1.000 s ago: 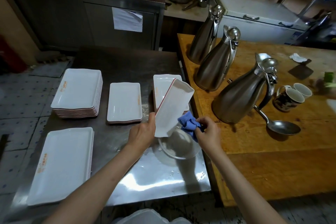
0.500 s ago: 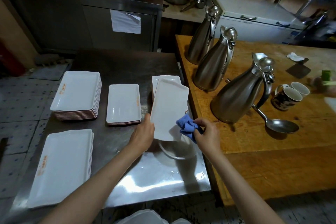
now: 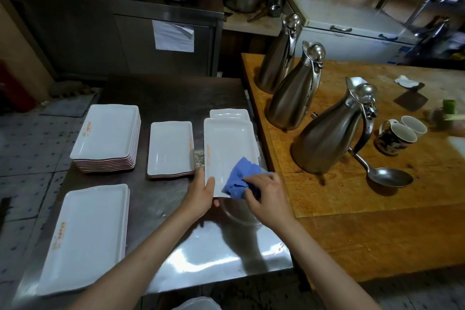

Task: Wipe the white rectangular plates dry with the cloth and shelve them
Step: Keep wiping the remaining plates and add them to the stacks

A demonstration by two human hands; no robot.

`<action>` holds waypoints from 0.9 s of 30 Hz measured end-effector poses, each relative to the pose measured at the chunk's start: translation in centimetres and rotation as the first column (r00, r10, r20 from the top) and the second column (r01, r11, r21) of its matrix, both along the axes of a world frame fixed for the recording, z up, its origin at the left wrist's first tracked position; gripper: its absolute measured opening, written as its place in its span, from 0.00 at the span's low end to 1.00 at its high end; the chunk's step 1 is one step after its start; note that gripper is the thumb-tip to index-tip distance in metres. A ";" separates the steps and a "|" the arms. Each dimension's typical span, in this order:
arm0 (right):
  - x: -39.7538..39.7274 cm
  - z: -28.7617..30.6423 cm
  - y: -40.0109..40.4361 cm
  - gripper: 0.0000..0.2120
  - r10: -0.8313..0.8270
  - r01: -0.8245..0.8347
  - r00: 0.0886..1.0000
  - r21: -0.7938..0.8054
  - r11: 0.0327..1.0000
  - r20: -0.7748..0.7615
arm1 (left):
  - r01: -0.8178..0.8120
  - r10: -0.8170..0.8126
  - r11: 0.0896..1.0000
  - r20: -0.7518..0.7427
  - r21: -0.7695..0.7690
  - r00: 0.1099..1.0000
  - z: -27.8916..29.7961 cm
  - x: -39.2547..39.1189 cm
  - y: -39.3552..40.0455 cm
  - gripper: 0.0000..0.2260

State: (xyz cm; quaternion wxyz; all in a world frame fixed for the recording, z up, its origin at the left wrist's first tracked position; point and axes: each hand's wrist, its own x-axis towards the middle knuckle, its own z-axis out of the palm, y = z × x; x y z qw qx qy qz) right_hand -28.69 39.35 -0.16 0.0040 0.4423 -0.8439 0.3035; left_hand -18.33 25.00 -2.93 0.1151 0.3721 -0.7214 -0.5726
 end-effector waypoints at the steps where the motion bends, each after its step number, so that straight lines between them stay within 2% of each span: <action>1: 0.1 -0.1 0.0 0.17 -0.004 0.004 1.000 -0.001 1.000 -0.002 | -0.010 0.010 1.000 -0.007 0.021 1.000 0.0 0.0 0.0 0.15; 8: -0.1 -0.6 -0.1 0.13 0.009 -0.009 1.000 -0.015 1.000 -0.001 | 0.012 -0.010 0.998 -0.033 0.059 0.999 0.0 0.2 0.2 0.11; 13: -1.2 0.8 -1.3 0.14 -0.070 0.069 0.991 0.009 0.998 0.116 | 0.021 -0.018 0.998 -0.054 0.053 0.998 0.4 0.3 0.3 0.11; 20: -3.9 1.0 -3.9 0.11 -0.067 0.066 0.998 -0.057 0.996 -0.017 | 0.029 -0.027 0.999 -0.060 0.044 0.998 0.8 0.6 0.1 0.13; 27: -5.8 1.6 -5.7 0.11 -0.149 0.149 0.989 -0.064 0.987 0.008 | 0.064 -0.061 0.997 -0.076 0.047 0.995 1.8 1.4 0.6 0.14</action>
